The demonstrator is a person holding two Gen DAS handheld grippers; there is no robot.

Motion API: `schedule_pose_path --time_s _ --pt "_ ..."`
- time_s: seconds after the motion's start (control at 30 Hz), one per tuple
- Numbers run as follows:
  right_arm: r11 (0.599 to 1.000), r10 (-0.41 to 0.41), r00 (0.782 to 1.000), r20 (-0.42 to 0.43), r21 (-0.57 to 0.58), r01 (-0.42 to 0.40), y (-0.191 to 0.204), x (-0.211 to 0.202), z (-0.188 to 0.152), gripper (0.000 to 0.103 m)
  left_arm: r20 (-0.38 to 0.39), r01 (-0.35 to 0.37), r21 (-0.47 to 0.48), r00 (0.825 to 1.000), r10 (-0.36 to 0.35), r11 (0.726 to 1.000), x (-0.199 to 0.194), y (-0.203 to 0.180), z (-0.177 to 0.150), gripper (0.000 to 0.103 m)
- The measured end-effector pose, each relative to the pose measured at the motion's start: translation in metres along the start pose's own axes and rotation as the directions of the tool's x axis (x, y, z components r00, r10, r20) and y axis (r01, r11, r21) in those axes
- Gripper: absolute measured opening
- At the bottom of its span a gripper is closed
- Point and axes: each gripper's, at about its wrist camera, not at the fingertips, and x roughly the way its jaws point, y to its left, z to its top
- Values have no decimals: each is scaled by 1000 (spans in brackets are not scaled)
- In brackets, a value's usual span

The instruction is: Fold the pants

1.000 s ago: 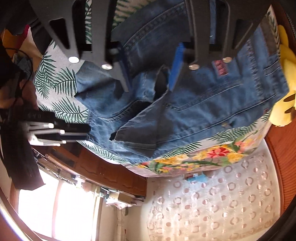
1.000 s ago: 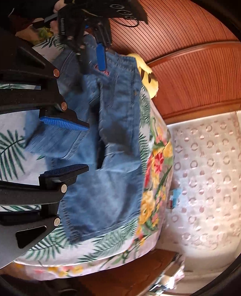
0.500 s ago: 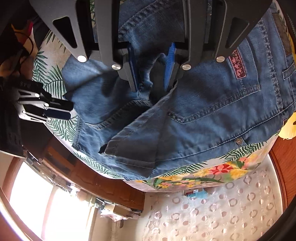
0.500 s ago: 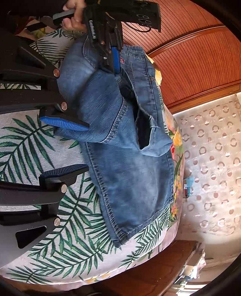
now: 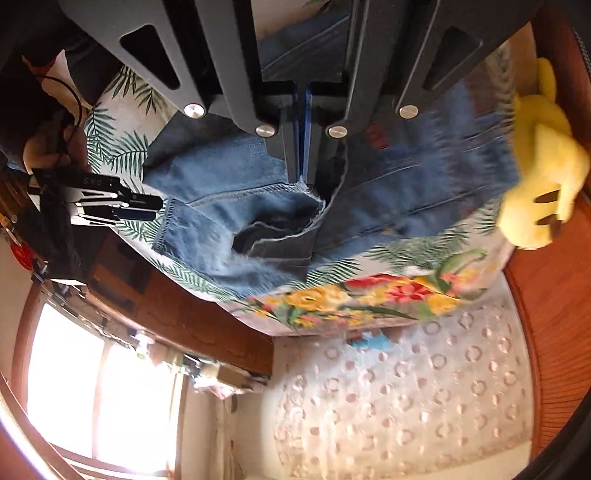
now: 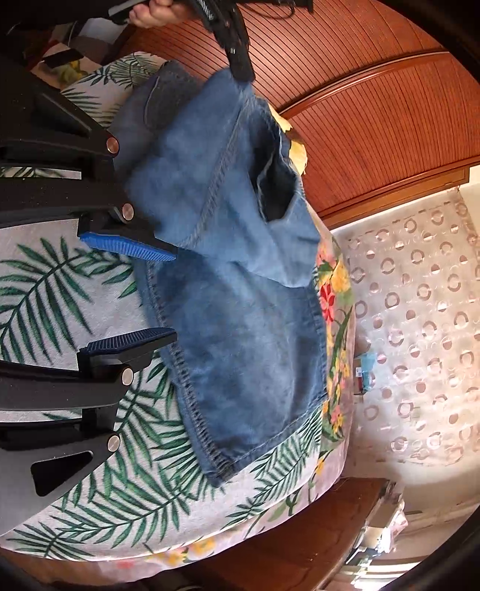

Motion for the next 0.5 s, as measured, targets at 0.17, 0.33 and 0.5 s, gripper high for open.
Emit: schedule_pose_path --time_s 0.17,0.33,0.5 --pt "999 29 1000 6 -32 -29 13 6 7 39 32 -60 -44 998 62 997 -36 26 -18 2" --pt "997 58 998 1 -56 -58 27 17 11 39 19 -122 -89 992 124 989 -53 53 -38 2" --pt "994 81 997 -9 -73 -82 38 27 11 39 -13 -168 -123 986 168 978 -52 71 -56 2"
